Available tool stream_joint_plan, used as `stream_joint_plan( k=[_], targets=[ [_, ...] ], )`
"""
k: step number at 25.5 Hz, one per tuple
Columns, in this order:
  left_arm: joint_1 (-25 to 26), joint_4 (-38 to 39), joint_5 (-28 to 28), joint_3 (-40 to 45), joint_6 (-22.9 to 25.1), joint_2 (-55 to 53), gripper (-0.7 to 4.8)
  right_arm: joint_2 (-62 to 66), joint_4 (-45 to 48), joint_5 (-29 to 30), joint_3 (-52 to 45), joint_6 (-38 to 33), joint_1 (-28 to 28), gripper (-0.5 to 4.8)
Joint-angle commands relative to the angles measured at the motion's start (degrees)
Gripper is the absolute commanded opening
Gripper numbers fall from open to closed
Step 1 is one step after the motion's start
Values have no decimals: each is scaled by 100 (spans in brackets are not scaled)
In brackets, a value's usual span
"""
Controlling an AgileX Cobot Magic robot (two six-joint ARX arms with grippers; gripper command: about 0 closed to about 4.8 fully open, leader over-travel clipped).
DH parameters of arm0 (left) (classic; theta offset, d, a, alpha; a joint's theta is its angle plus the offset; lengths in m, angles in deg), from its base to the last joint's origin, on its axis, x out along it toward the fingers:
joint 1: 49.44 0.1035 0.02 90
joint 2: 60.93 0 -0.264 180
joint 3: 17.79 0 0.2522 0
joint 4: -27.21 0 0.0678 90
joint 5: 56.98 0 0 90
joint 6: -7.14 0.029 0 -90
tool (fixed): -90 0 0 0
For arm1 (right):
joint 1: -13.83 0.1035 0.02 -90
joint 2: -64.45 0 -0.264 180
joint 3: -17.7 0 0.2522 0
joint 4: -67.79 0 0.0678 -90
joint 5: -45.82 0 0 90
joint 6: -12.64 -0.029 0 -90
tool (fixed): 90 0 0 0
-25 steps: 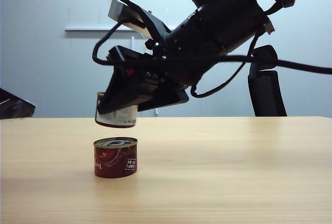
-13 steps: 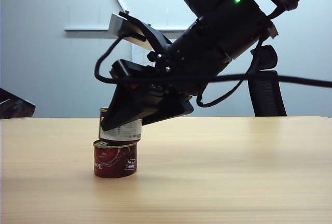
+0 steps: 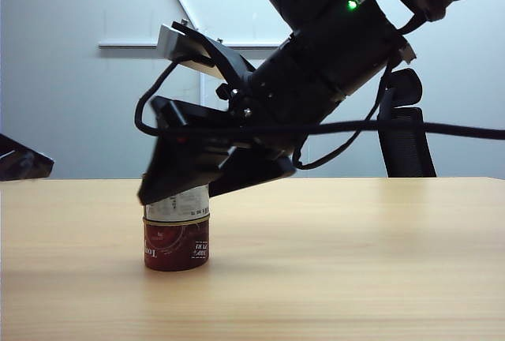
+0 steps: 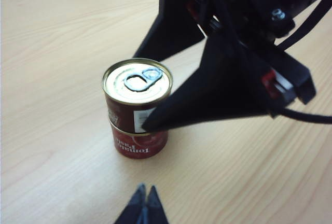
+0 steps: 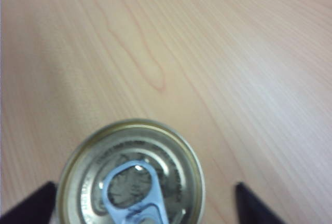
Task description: Stack a can of tomatoes on the right onto the can of tomatoes on the left.
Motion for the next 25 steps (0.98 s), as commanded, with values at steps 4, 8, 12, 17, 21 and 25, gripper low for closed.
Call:
stream_joint_plan(
  k=[4, 8, 12, 17, 21, 25],
  targets=[
    [17, -31, -4, -22, 2, 2, -4, -109, 573, 35, 35, -85, 7, 479],
    [199, -31, -9, -22, 2, 24, -4, -426, 894, 33, 214, -446, 7, 479],
    [1025, -31, -31, -22, 2, 111, -4, -1349, 796, -11, 455, -817, 4, 456],
    [2918, -33, -22, -22, 2, 476, -4, -2887, 557, -105, 448, -811, -186, -5],
    [4052, -33, 17, -20, 2, 800, -4, -3995, -26, -1040, 444, -785, -369, -5],
    [4476, -70, 175, -20, 2, 1132, -4, -5060, -1001, -2138, 439, -542, -645, -5]
  ],
)
